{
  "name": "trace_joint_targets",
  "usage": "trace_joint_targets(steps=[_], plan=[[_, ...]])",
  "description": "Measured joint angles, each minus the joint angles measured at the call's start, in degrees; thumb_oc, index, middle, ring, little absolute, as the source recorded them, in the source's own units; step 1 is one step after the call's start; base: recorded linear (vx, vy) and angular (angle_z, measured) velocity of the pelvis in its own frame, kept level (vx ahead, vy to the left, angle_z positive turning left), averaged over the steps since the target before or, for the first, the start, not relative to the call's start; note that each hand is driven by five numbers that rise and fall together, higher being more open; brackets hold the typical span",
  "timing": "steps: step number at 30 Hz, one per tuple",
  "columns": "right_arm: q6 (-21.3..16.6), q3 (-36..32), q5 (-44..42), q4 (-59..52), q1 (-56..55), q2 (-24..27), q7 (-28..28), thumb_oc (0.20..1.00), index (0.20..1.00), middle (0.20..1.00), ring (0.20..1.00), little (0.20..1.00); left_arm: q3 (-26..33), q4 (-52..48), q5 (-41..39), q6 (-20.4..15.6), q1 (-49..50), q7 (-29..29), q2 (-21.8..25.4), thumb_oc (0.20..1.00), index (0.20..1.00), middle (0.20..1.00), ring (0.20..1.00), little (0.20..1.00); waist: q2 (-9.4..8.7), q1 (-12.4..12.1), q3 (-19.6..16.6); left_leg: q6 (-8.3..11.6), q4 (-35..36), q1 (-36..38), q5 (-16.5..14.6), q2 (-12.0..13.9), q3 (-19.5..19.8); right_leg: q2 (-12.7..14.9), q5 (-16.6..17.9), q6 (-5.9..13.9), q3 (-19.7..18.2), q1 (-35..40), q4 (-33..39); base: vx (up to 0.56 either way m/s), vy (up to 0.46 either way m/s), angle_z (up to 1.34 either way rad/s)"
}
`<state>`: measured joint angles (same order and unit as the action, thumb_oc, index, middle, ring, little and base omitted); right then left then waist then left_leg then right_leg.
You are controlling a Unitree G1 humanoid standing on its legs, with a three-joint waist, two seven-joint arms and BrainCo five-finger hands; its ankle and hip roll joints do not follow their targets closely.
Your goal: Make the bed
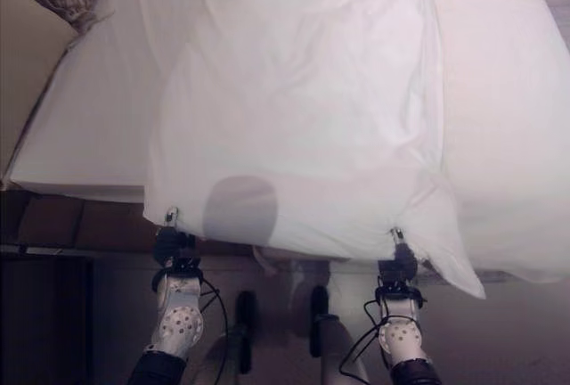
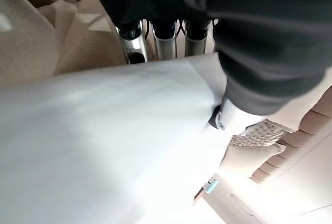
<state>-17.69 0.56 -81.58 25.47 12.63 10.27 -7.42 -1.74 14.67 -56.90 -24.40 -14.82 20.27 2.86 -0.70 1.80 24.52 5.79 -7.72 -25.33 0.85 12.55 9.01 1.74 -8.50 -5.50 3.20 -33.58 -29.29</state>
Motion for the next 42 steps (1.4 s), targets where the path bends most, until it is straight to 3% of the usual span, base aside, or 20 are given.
trace_joint_targets(steps=[1,4,6,7,8,9,10,11,12,14,15,16,17,19,20,26,33,40,41,42], plan=[[-0.1,0.0,-0.1,0.1,0.4,-0.1,0.1,0.200,0.200,0.200,0.200,0.200,0.2,0.4,0.0,0.0,0.4,0.1,-0.2,0.200,0.200,0.200,0.200,0.200,0.02,-0.2,0.0,0.06,1.3,-0.1,0.0,0.9,1.0,0.2,0.0,1.35,-1.0,-0.6,-1.0,0.09,0.503,-0.16],[0.0,0.1,-0.1,0.4,0.2,-0.1,0.3,0.200,0.200,0.200,0.200,0.200,0.6,0.6,0.4,0.0,0.6,0.4,-0.7,0.200,0.200,0.200,0.200,0.200,0.21,-1.3,-0.1,0.73,2.1,0.7,-0.5,0.0,1.8,0.4,-0.8,2.99,-1.9,-0.5,-2.3,0.06,0.628,-0.25],[-0.3,0.0,-0.2,-0.2,0.6,-0.5,1.0,0.200,0.200,0.200,0.200,0.200,0.7,1.7,1.2,-0.3,-0.2,2.2,-1.3,0.200,0.200,0.200,0.200,0.200,0.25,-1.2,-0.1,1.03,-4.4,-0.9,-0.9,-3.6,-0.3,2.0,-1.1,5.32,-3.3,-0.4,-2.9,0.07,0.694,-0.19],[-1.2,-0.4,-0.2,-1.0,0.4,-0.1,1.7,0.200,0.200,0.200,0.200,0.200,0.7,3.8,1.5,-0.4,-0.9,3.4,-2.3,0.200,0.200,0.200,0.200,0.200,0.25,-1.1,-0.3,1.81,-7.9,-1.4,-1.6,-7.2,-2.6,4.5,-0.4,7.68,-4.1,-0.5,-2.3,0.09,0.722,-0.16],[-1.2,-0.4,-0.2,-1.0,1.2,0.0,1.9,0.200,0.200,0.200,0.200,0.200,0.7,3.8,1.8,-0.4,-1.0,3.9,-2.3,0.200,0.200,0.200,0.200,0.200,0.26,-1.2,-0.3,2.79,-8.2,-1.6,-2.0,-7.9,-2.8,5.1,-0.1,8.80,-5.3,-0.4,-1.9,0.09,0.848,-0.14],[-1.2,-0.6,-0.1,-0.2,0.9,0.2,2.1,0.200,0.200,0.200,0.200,0.200,0.7,4.3,2.5,-0.4,-1.2,4.4,-2.5,0.200,0.200,0.200,0.200,0.200,0.17,-1.2,-0.3,2.51,-9.4,-2.3,-1.8,-9.4,-3.1,6.2,0.9,10.09,-6.3,-0.3,-0.3,0.10,0.972,-0.26],[-1.1,-0.6,0.3,0.1,2.0,1.2,3.5,0.200,0.200,0.200,0.200,0.200,0.7,6.0,5.0,-0.3,-1.1,5.4,-3.1,0.200,0.200,0.200,0.200,0.200,1.09,-1.5,-0.6,-2.35,-10.0,-3.2,-2.9,-13.1,-3.6,8.0,4.9,12.73,-8.2,0.7,6.3,0.03,0.857,-1.00],[-0.9,-0.5,1.3,1.7,4.1,1.0,4.2,0.200,0.200,0.200,0.200,0.200,0.9,6.3,6.8,-0.3,-0.2,7.6,-3.2,0.200,0.200,0.200,0.200,0.200,1.07,-2.8,-0.5,-3.05,-8.9,-2.9,-2.7,-12.0,-8.9,10.8,8.9,8.81,-2.6,1.6,12.0,-0.02,0.679,-1.50],[-0.3,-0.1,1.8,2.2,4.4,1.0,4.7,0.200,0.200,0.200,0.200,0.200,1.7,6.6,7.6,-0.3,0.3,9.7,-3.9,0.200,0.200,0.200,0.200,0.200,1.39,-3.4,-0.5,-4.40,-9.1,-2.6,-2.9,-12.9,-10.4,11.5,10.3,8.67,-1.1,4.8,15.9,-0.04,0.287,-1.29],[0.3,0.2,2.2,2.3,3.0,0.8,5.2,0.200,0.200,0.200,0.200,0.200,2.7,6.9,9.0,-0.3,-0.4,12.0,-4.9,0.200,0.200,0.200,0.200,0.200,1.80,-2.8,-0.5,-5.31,-9.0,-2.3,-2.5,-14.8,-9.5,12.2,10.9,11.42,-0.5,10.3,19.9,-0.03,0.324,-0.22],[0.4,0.3,2.8,3.9,3.2,0.5,5.3,0.200,0.200,0.200,0.200,0.200,2.7,7.2,9.1,-0.3,-1.0,12.6,-4.5,0.200,0.200,0.200,0.200,0.200,1.82,-2.5,-0.5,-6.97,-8.1,-2.1,-2.0,-16.2,-8.7,11.3,9.5,13.14,-0.3,10.8,18.3,-0.04,0.301,0.07],[0.5,0.3,2.9,4.3,3.3,0.4,5.4,0.200,0.200,0.200,0.200,0.200,2.7,7.5,9.2,-0.3,-1.3,12.6,-4.4,0.200,0.200,0.200,0.200,0.200,1.70,-2.5,-0.5,-7.08,-7.3,-1.7,-1.4,-16.1,-8.0,10.7,8.2,14.21,-0.5,10.5,17.3,-0.03,0.117,0.00],[0.6,0.3,3.3,4.9,3.7,0.4,5.5,0.200,0.200,0.200,0.200,0.200,2.7,7.7,9.3,-0.2,-1.4,12.7,-4.3,0.200,0.200,0.200,0.200,0.200,1.79,-2.5,-0.4,-7.80,-5.8,-1.1,-0.4,-16.6,-8.0,7.6,4.7,13.02,-1.5,10.0,16.0,0.00,0.048,-0.07],[0.6,0.7,3.4,5.0,4.7,0.0,5.4,0.200,0.200,0.200,0.200,0.200,3.1,7.7,9.4,-0.3,-1.3,13.3,-3.6,0.200,0.200,0.200,0.200,0.200,2.02,-2.5,-0.3,-7.89,-3.7,-0.4,0.8,-16.8,-7.7,5.0,4.2,11.30,-4.5,9.5,15.1,-0.03,0.130,-0.12],[0.6,1.0,3.5,5.1,4.8,-0.1,5.4,0.200,0.200,0.200,0.200,0.200,3.1,7.7,9.4,-0.3,-1.4,13.5,-3.4,0.200,0.200,0.200,0.200,0.200,1.98,-2.2,-0.4,-7.91,-3.2,-0.3,1.1,-17.1,-7.7,4.6,4.4,11.45,-4.4,9.6,15.0,-0.05,0.090,0.01],[1.6,6.0,6.8,12.9,8.1,-0.3,4.4,0.200,0.200,0.200,0.200,0.200,8.6,19.7,8.2,-1.7,-6.5,14.5,-2.0,0.200,0.200,0.200,0.200,0.200,1.65,-1.1,-0.4,-7.76,-2.4,-0.1,1.9,-16.4,-9.4,4.3,4.0,10.59,-4.5,7.0,11.2,-0.02,-0.117,-0.10],[3.4,7.1,13.7,22.9,9.5,-0.3,4.5,0.200,0.200,0.200,0.200,0.200,11.5,34.5,7.2,-2.3,-12.1,15.5,-1.5,0.200,0.200,0.200,0.200,0.200,1.60,-0.9,-0.5,-4.17,1.3,1.1,4.2,-12.5,-8.3,1.4,2.8,7.22,-0.3,7.9,11.0,-0.01,-0.095,0.17],[5.7,7.0,20.7,33.1,12.0,0.3,4.2,0.200,0.200,0.200,0.200,0.200,12.6,46.7,7.5,0.7,-15.0,15.0,-0.6,0.200,0.200,0.200,0.200,0.200,2.23,-0.1,-1.1,-3.69,1.3,1.7,4.2,-11.3,-8.9,0.4,2.2,6.19,0.7,8.7,10.7,0.00,0.005,0.02],[5.8,7.0,22.2,34.0,12.1,0.4,4.2,0.523,0.523,0.523,0.523,0.523,13.1,48.0,7.5,1.6,-15.0,14.6,-0.4,0.200,0.200,0.200,0.200,0.200,2.40,0.5,-1.8,-3.67,1.3,1.8,4.2,-11.4,-8.9,0.4,2.1,6.06,0.7,9.1,11.1,0.00,0.014,0.09],[6.0,6.9,23.0,34.9,12.1,0.4,4.3,0.583,0.583,0.583,0.583,0.583,13.3,48.4,7.5,2.3,-15.0,14.3,-0.4,0.200,0.200,0.200,0.200,0.200,2.40,0.5,-2.3,-3.61,1.3,1.8,4.2,-11.5,-8.9,0.4,2.1,5.99,0.7,9.2,11.2,0.01,0.026,0.10]])
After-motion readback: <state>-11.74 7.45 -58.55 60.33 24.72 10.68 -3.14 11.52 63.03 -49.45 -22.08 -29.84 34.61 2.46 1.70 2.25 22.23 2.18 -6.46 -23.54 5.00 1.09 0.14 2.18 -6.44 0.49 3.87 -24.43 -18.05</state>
